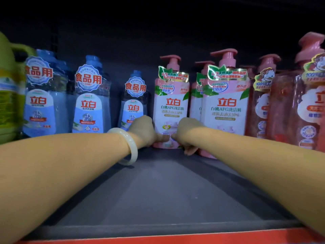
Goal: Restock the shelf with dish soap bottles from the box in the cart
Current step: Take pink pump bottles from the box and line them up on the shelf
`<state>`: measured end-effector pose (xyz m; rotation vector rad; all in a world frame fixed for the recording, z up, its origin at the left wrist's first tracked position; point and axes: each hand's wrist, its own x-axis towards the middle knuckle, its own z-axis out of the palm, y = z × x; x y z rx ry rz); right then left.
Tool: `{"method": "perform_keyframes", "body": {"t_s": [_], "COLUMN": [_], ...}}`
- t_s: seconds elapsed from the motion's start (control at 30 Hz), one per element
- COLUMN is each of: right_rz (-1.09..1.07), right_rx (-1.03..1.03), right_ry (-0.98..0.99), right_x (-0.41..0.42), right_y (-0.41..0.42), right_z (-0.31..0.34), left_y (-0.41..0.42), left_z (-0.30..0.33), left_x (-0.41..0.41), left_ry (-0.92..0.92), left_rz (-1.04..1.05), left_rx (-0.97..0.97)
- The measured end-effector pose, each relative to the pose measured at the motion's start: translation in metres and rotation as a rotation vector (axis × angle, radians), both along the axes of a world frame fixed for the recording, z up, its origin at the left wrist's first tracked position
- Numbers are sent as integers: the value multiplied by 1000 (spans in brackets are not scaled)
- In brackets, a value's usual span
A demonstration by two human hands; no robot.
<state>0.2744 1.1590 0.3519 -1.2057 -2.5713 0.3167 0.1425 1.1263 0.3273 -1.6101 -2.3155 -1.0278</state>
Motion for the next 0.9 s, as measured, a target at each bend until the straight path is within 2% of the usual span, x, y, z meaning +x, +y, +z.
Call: {"method": "perform_keyframes", "body": {"t_s": [0.1, 0.27, 0.37, 0.57, 0.77, 0.9], "right_rz": [-26, 40, 76, 121, 150, 145], "right_rx": [-182, -565, -716, -811, -781, -762], "right_ry": [118, 336, 431, 476, 459, 483], "right_x": [1, 18, 22, 24, 24, 26], "right_y": [1, 5, 11, 19, 14, 6], "right_z": [1, 3, -1, -10, -11, -10], "left_y": [-2, -5, -4, 0, 0, -3], "left_z": [0, -3, -3, -4, -5, -2], "left_x": [3, 7, 7, 5, 3, 5], "left_ry": [25, 46, 56, 63, 61, 63], "left_rz": [20, 42, 43, 32, 14, 25], "left_rx": [19, 85, 78, 63, 81, 18]}}
